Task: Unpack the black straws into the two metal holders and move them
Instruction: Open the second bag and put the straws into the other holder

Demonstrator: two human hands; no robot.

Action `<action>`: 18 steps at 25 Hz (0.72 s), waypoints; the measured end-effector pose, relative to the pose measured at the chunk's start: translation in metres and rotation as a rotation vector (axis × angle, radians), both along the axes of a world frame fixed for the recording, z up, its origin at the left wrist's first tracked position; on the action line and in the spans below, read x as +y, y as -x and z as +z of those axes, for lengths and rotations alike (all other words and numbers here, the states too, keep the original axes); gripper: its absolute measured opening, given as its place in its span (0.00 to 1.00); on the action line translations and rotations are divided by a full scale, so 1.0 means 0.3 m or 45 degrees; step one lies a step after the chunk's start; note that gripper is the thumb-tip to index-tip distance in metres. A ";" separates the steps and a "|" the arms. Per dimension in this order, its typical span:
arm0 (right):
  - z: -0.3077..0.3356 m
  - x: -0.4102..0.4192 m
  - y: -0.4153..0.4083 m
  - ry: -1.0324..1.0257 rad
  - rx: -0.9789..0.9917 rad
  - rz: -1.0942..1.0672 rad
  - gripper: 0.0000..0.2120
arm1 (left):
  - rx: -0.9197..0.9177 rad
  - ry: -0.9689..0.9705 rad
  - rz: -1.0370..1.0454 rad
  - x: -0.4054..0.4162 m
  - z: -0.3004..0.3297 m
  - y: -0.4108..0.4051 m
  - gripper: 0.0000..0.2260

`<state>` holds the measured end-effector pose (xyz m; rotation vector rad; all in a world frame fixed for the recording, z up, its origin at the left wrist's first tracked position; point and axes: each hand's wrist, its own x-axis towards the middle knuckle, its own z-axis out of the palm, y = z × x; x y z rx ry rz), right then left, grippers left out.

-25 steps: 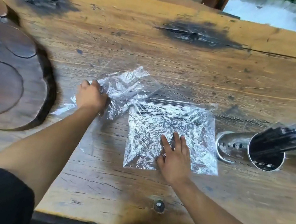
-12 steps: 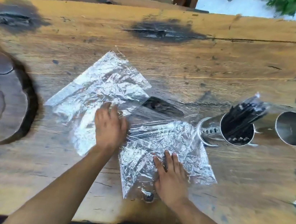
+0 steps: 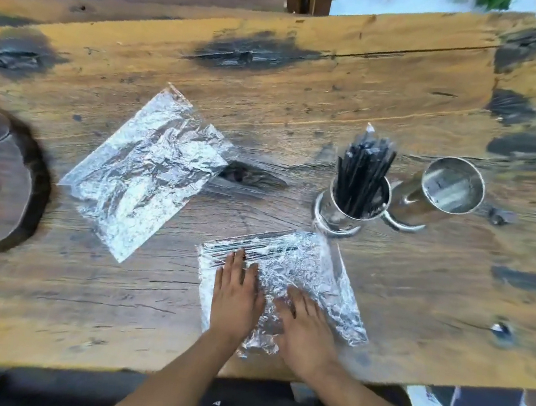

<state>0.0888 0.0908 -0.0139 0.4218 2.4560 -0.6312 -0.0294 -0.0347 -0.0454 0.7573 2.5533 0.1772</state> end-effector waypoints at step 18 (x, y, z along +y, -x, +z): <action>-0.020 0.553 -0.455 0.231 0.209 -0.176 0.19 | 0.091 -0.004 0.001 0.440 0.010 -0.480 0.26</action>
